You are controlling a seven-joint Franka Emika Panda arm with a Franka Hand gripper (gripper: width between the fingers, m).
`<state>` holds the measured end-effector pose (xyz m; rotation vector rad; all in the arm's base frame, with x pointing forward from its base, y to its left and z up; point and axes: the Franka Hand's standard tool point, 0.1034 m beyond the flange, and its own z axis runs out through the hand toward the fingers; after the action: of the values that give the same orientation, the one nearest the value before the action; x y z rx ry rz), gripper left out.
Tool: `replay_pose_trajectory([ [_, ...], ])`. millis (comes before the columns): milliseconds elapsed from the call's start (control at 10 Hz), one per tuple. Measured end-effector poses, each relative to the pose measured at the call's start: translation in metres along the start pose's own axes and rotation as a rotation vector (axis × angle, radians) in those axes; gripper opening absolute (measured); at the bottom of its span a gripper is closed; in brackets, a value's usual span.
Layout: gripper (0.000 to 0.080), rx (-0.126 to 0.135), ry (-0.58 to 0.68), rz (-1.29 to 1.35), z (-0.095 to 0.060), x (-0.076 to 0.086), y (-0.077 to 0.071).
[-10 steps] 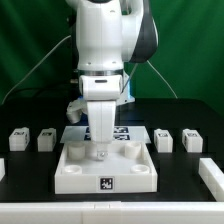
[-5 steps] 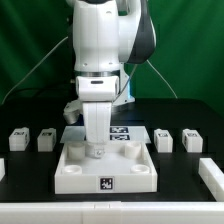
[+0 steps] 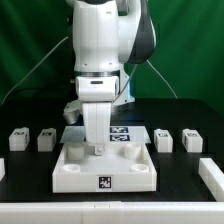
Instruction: Assemble one leg
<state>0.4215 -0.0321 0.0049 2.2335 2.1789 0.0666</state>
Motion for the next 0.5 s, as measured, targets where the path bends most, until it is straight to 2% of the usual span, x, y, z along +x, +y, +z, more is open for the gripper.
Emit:
replay_pose_trajectory([
  [500, 0.0058, 0.003, 0.0, 0.002, -0.0003, 0.001, 0.0011],
])
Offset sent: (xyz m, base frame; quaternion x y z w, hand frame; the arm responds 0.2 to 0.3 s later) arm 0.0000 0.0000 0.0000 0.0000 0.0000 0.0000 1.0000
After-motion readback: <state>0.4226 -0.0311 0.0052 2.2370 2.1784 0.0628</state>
